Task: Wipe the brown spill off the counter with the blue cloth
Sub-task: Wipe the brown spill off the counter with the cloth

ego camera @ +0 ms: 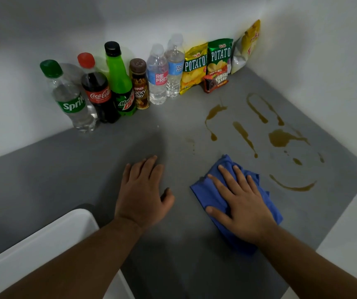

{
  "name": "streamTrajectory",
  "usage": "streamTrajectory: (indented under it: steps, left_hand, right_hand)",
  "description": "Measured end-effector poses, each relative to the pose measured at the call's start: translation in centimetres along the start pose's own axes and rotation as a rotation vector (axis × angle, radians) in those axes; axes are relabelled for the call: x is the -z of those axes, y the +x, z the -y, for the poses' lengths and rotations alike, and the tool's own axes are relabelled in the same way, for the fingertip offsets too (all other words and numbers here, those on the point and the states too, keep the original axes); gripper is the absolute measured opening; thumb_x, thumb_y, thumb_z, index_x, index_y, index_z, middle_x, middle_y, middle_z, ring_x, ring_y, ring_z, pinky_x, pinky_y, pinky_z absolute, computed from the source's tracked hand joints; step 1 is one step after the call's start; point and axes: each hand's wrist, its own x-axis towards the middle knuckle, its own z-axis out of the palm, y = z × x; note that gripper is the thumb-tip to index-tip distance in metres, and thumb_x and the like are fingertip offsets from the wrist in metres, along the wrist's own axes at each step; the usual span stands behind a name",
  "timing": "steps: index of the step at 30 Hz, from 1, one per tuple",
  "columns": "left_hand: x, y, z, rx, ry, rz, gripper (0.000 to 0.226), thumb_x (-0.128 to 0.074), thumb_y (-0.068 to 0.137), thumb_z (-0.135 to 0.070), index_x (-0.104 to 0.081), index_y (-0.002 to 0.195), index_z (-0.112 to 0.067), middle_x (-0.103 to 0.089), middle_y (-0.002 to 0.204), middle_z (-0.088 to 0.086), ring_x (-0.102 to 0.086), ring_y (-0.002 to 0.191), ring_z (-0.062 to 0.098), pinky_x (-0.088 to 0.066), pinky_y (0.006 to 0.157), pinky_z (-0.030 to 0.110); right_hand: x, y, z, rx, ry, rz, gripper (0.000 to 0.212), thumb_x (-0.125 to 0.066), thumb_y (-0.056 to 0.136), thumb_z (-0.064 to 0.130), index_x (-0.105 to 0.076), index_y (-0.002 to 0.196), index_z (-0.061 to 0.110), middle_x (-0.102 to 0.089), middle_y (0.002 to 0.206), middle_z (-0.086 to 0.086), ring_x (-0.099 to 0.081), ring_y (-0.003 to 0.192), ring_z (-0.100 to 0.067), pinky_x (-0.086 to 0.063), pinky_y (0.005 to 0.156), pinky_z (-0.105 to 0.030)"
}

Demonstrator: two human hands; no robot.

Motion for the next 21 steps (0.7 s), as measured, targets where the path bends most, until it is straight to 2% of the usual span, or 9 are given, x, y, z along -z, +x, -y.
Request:
streamTrajectory:
  steps: [4,7,9,12,15,18,21]
  left_hand:
    - [0.6,1.0,0.7,-0.017,-0.024,0.012,0.061,-0.056,0.078,-0.050,-0.062,0.127,-0.013,-0.059,0.138,0.010,-0.055,0.120,0.036,-0.048,0.102,0.052]
    - [1.0,2.5,1.9,-0.038,-0.032,0.019,0.059,-0.058,0.082,-0.048,-0.063,0.128,-0.010,-0.059,0.139,0.012,-0.055,0.123,0.036,-0.047,0.105,0.052]
    - [1.2,3.4,2.6,-0.038,-0.015,0.023,0.060,-0.057,0.085,-0.050,-0.063,0.130,-0.010,-0.057,0.143,0.013,-0.053,0.128,0.037,-0.041,0.112,0.056]
    - [1.1,3.8,3.1,0.023,0.005,0.012,0.062,-0.054,0.089,-0.053,-0.062,0.133,-0.011,-0.054,0.148,0.014,-0.050,0.136,0.036,-0.033,0.119,0.058]
    - [0.8,3.6,2.9,0.063,-0.009,-0.030,0.059,-0.056,0.089,-0.050,-0.063,0.132,-0.009,-0.056,0.147,0.015,-0.052,0.135,0.037,-0.035,0.118,0.059]
    - [0.7,3.6,2.8,0.079,-0.011,-0.024,0.061,-0.055,0.090,-0.049,-0.062,0.135,-0.010,-0.056,0.148,0.014,-0.050,0.138,0.036,-0.034,0.118,0.059]
    - [0.6,3.6,2.9,0.082,-0.013,-0.028,0.060,-0.054,0.089,-0.048,-0.061,0.135,-0.010,-0.056,0.148,0.013,-0.050,0.138,0.035,-0.034,0.119,0.059]
  right_hand:
    - [0.7,2.8,0.8,-0.174,-0.022,-0.006,0.083,-0.012,0.093,0.086,0.004,0.163,0.045,0.012,0.173,0.008,0.017,0.158,-0.027,0.001,0.127,-0.058]
    - [0.7,5.8,3.5,-0.273,-0.007,-0.004,0.084,-0.002,0.095,0.081,0.002,0.165,0.035,0.013,0.173,-0.001,0.017,0.158,-0.031,0.004,0.127,-0.056]
    - [0.6,6.5,5.0,-0.220,0.006,-0.004,0.081,-0.001,0.097,0.077,0.003,0.165,0.032,0.015,0.173,-0.001,0.021,0.157,-0.029,0.005,0.128,-0.054]
    - [0.3,5.1,4.8,-0.008,0.017,0.020,0.074,-0.004,0.101,0.073,0.006,0.164,0.036,0.019,0.172,0.007,0.027,0.156,-0.020,0.005,0.129,-0.051]
    - [0.6,3.5,2.0,0.122,0.023,0.031,0.070,-0.011,0.103,0.072,0.000,0.164,0.041,0.013,0.172,0.014,0.019,0.158,-0.017,-0.003,0.129,-0.052]
    - [1.3,4.3,0.3,0.011,0.040,0.017,0.070,-0.011,0.101,0.074,-0.001,0.163,0.043,0.011,0.172,0.015,0.018,0.158,-0.016,-0.003,0.129,-0.051]
    - [1.6,7.3,2.0,-0.146,0.028,-0.011,0.072,-0.004,0.100,0.073,0.003,0.164,0.041,0.014,0.172,0.009,0.018,0.158,-0.022,0.002,0.129,-0.050]
